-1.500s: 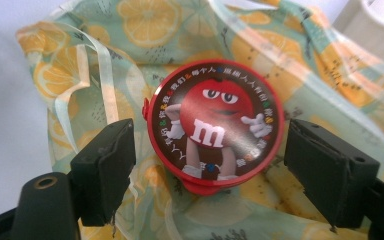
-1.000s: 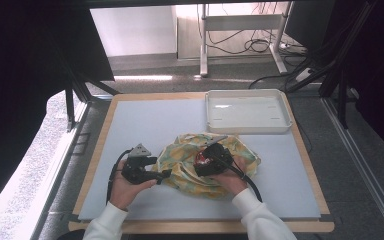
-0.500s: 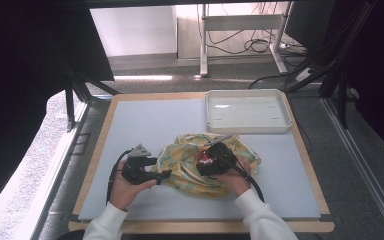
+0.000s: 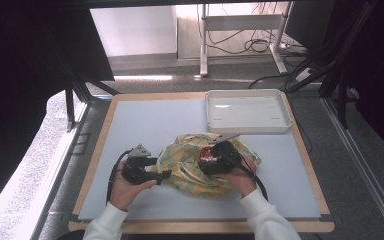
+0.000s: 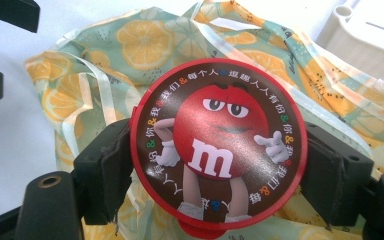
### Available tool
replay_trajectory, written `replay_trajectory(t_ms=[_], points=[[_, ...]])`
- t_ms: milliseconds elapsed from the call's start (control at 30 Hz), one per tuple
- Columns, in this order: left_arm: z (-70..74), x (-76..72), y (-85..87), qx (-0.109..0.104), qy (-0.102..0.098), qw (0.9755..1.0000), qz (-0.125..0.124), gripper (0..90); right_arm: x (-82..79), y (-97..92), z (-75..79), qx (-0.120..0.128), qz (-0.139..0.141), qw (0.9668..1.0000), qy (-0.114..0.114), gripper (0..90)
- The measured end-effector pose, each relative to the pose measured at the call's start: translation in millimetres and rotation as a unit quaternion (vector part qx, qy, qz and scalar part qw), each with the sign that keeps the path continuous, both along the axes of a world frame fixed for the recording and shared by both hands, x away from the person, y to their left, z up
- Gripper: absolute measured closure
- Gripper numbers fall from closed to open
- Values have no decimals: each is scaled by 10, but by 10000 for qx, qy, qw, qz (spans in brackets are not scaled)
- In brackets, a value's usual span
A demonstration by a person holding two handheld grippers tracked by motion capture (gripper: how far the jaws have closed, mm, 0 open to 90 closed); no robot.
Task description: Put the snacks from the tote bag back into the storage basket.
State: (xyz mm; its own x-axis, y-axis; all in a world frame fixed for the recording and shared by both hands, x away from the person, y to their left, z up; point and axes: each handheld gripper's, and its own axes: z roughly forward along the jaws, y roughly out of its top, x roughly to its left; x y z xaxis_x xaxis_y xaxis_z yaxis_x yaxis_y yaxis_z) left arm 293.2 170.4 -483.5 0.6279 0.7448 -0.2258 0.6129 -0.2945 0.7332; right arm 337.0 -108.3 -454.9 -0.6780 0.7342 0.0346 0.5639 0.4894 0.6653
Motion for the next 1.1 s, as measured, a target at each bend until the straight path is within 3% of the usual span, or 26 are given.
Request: replay_trajectory(t_ms=[867, 1100], points=[[-9, -2, 0, 27, 19, 10000, -1, 231, -62, -203, 306, 454, 305, 9983, -223, 228], [-8, -3, 3, 28, 11, 10000, 9, 231, -70, -237, 351, 458, 437, 9977, -243, 229]])
